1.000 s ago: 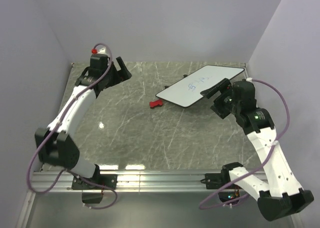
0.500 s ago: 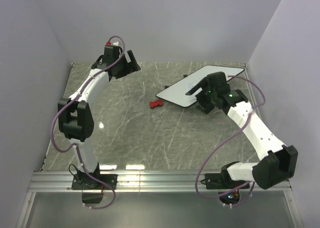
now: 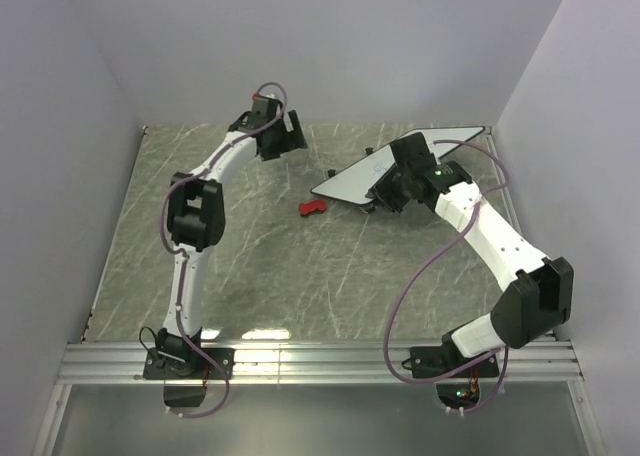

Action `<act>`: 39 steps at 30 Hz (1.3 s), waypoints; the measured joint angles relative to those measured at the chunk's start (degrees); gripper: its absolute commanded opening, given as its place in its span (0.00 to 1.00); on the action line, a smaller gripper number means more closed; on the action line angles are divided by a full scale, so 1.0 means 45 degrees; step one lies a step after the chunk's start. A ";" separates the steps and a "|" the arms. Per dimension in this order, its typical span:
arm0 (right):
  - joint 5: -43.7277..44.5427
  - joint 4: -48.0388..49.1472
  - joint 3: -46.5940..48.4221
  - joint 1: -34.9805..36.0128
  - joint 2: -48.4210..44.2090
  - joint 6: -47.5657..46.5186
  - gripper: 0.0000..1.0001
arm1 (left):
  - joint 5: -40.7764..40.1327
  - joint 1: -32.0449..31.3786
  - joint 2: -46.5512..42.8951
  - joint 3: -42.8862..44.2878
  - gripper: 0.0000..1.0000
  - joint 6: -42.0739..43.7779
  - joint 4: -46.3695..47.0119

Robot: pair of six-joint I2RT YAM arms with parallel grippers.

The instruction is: Erase the whiteboard

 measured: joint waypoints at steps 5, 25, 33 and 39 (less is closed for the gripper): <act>0.0559 -0.1229 0.0908 0.0005 0.0238 -0.0588 0.00 | 0.0175 -0.0942 0.1253 0.0593 1.00 -0.0063 0.0092; 0.3400 -0.5255 0.2710 -0.3614 -0.1569 -0.6849 0.00 | -0.0335 -0.2302 -0.0287 -0.2239 1.00 0.0228 -0.0568; 0.3813 -0.5168 0.2273 -0.4537 -0.2676 -0.8116 0.00 | -0.0631 -0.2919 -0.3181 -0.4464 1.00 0.0073 -0.1292; 0.3036 -0.3993 0.1802 -0.3745 -0.3089 -0.8806 0.00 | -0.1481 -0.3162 -0.4847 -0.5610 1.00 -0.0874 -0.1336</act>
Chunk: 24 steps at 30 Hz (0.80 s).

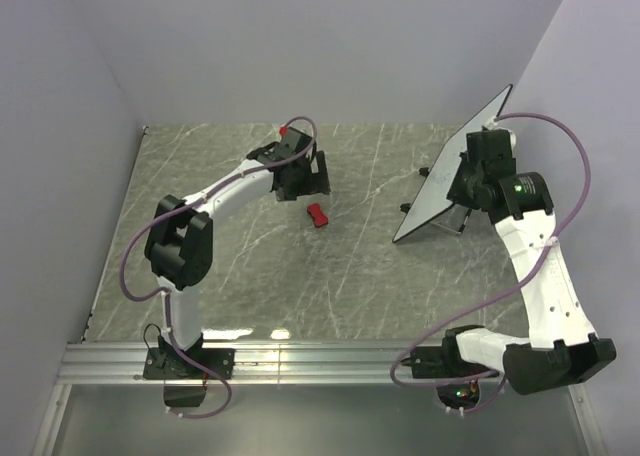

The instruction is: Erase the whiteboard

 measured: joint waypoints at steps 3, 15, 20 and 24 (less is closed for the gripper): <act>-0.0350 0.0491 -0.0515 0.0709 -0.0573 -0.0209 0.00 | -0.0335 -0.0437 -0.0015 -0.0500 0.99 -0.0476 -0.0073; -0.2535 -0.0384 -0.2171 0.1477 -0.3478 -0.0699 0.00 | -0.0952 -0.1224 0.0019 -0.1263 0.99 -0.2118 -0.0568; -0.2351 -0.0772 -0.2079 0.1486 -0.3555 -0.0865 0.00 | -0.1214 -0.1239 0.0792 -0.0476 0.99 -0.2331 -0.0894; -0.1792 -0.0869 -0.2016 0.1496 -0.3351 -0.0787 0.00 | -0.1559 -0.1326 0.1870 0.0695 0.99 -0.2409 -0.1379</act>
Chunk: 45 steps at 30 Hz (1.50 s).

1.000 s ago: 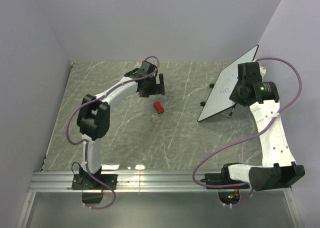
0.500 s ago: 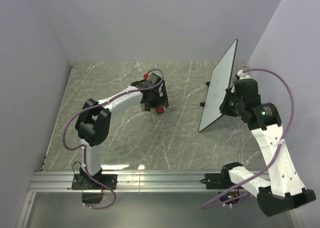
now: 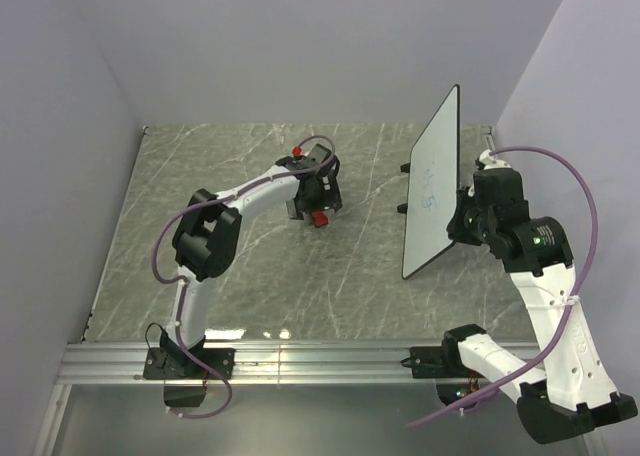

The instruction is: Erase the whiteboard

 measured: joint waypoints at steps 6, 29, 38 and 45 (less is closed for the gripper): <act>0.0481 0.0510 0.0068 -0.0291 0.0651 0.0107 0.00 | -0.0529 -0.0117 0.0835 0.0806 0.99 -0.0039 -0.0913; -0.1277 0.3585 -0.2433 -0.1438 -0.0928 0.0680 0.00 | -0.0772 -0.0117 0.2390 0.2254 0.00 0.1107 -0.1302; -0.3954 0.3638 -0.4124 -0.1423 -0.2132 0.1996 0.00 | 0.1273 -0.0068 0.1093 0.0957 0.00 0.2705 0.0918; -0.4172 0.3201 -0.4211 -0.1423 -0.2278 0.2157 0.00 | 0.4619 -0.0078 -0.1617 0.0903 0.00 0.3264 0.3643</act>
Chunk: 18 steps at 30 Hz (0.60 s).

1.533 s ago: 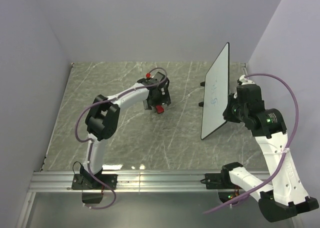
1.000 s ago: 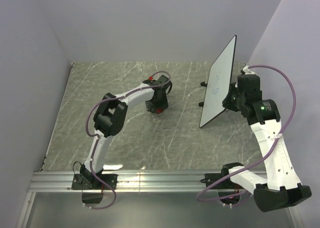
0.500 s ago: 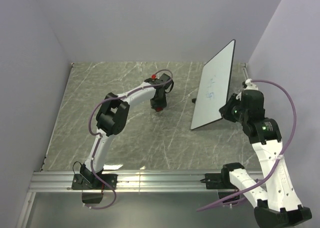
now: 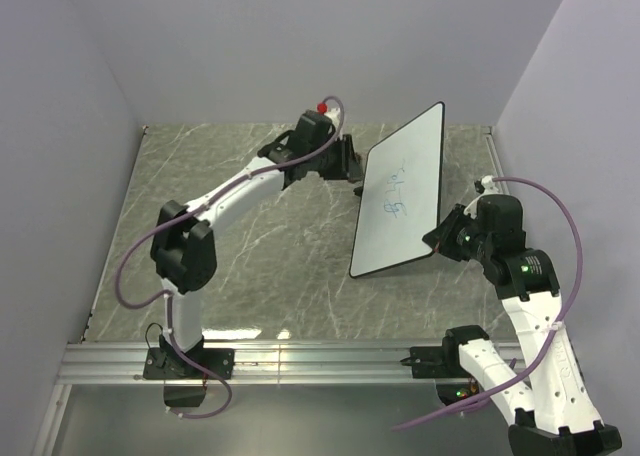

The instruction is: Erase the whiteboard

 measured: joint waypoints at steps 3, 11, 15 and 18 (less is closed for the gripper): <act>-0.0005 -0.0015 0.0000 0.0000 0.0000 0.0005 0.00 | 0.1423 -0.0063 -0.0641 0.0301 0.00 0.0121 0.0928; -0.0024 -0.0024 -0.0039 0.0000 0.0000 0.0180 0.00 | 0.3186 -0.1909 0.0393 0.1530 0.00 0.0855 0.1423; -0.0068 -0.0034 -0.0034 0.0000 0.0044 0.0238 0.00 | 0.3449 -0.2851 0.0967 0.1039 0.00 0.0976 0.1146; -0.0024 -0.0350 -0.0034 -0.0019 0.0117 0.0398 0.00 | 0.3507 -0.2924 0.0971 0.0738 0.00 0.1117 0.1049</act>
